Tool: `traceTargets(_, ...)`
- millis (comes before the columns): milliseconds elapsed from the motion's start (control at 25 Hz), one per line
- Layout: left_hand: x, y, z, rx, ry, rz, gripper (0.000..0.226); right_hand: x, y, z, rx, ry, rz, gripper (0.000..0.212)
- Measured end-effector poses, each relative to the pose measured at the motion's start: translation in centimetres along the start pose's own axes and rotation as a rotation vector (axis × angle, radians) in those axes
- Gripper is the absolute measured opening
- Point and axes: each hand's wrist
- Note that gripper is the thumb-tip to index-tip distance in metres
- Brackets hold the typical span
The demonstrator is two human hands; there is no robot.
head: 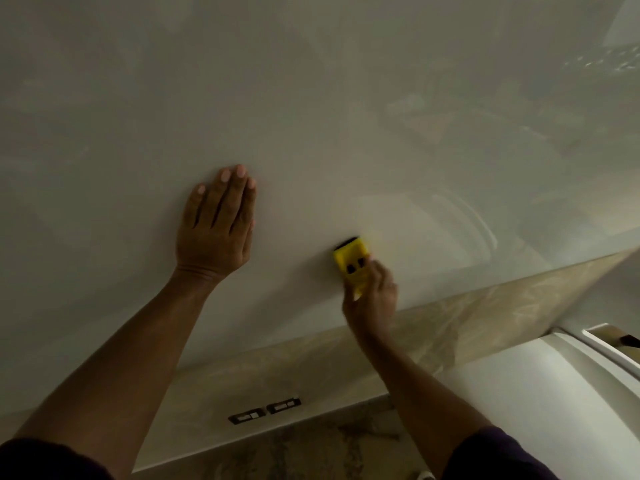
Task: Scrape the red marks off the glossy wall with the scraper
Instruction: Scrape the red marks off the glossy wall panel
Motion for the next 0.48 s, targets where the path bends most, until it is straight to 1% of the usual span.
traceTargets(40,0.0,0.0,-0.1,0.010,-0.001,-0.009,0.059,-0.5,-0.8,1.8,-0.102,0.183,0.042,0.064)
traceTargets(120,0.2,0.1,-0.5,0.027,-0.022,-0.007,0.063,-0.2,-1.8,4.2,-0.289,0.611,0.157,0.057)
traceTargets(160,0.4,0.2,-0.9,0.025,-0.069,0.009,0.067,0.4,-2.0,4.6,-0.363,0.768,0.208,0.056)
traceTargets(200,0.6,0.2,-1.4,0.017,-0.140,0.031,0.069,1.1,-1.9,4.5,-0.410,0.844,0.235,0.057)
traceTargets(240,0.9,0.2,-2.0,0.005,-0.214,0.053,0.069,1.8,-1.6,4.2,-0.427,0.841,0.242,0.058)
traceTargets(280,1.1,0.2,-2.5,-0.008,-0.268,0.068,0.068,2.4,-1.1,3.6,-0.401,0.785,0.240,0.060)
traceTargets(320,1.3,0.1,-3.0,-0.016,-0.296,0.077,0.067,3.3,-0.3,2.7,-0.332,0.692,0.235,0.060)
traceTargets(360,1.4,0.1,-3.2,-0.020,-0.304,0.083,0.066,4.5,0.5,1.5,-0.229,0.571,0.220,0.059)
traceTargets(400,1.5,0.1,-3.3,-0.024,-0.306,0.086,0.066,5.9,1.5,0.1,-0.112,0.409,0.194,0.057)
traceTargets(440,1.7,0.1,-3.3,-0.029,-0.310,0.086,0.067,7.3,2.5,-1.4,0.006,0.184,0.158,0.053)
traceTargets(480,1.7,0.1,-3.2,-0.036,-0.315,0.083,0.067,8.6,3.6,-3.1,0.110,-0.096,0.103,0.051)
Point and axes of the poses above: each hand's wrist, its own z-axis away from the middle knuckle, its own y-axis out of the back of the hand, x = y × z, and after that the axes turned 11 degrees about y, right-handed
